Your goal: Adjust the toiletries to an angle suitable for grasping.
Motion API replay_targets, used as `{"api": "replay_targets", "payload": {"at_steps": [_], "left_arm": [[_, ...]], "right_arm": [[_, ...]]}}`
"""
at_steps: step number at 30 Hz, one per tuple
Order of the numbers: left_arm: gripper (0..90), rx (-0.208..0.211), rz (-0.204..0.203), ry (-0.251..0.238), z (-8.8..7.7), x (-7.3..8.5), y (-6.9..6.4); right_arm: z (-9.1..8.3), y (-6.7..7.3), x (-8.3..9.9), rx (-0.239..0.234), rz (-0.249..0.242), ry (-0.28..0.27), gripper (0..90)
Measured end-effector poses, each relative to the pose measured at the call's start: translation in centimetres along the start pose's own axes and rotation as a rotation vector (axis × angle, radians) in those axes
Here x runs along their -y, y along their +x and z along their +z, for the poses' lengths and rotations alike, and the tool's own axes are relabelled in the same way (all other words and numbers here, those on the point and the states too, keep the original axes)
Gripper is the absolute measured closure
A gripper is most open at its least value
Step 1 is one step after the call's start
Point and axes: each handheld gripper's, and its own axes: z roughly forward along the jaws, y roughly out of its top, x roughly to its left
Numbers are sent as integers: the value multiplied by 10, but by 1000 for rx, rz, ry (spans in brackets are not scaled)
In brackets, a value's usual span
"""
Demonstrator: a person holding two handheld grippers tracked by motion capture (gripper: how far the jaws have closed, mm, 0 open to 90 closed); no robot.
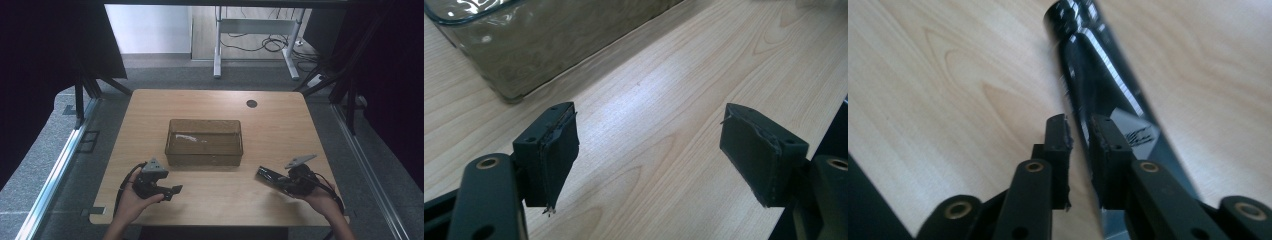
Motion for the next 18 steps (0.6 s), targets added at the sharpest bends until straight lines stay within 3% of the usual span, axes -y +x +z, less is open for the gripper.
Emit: {"api": "replay_targets", "payload": {"at_steps": [8,13,18], "left_arm": [[238,-6,9,-2,-1,-1,-3],[238,-1,18,6,1,-2,-7],[238,0,19,8,2,-1,-9]], "right_arm": [[-8,-7,-21,-7,-62,-35,549],[-14,-6,-29,4,-111,-21,461],[-18,-5,-37,19,-152,15,440]]}}
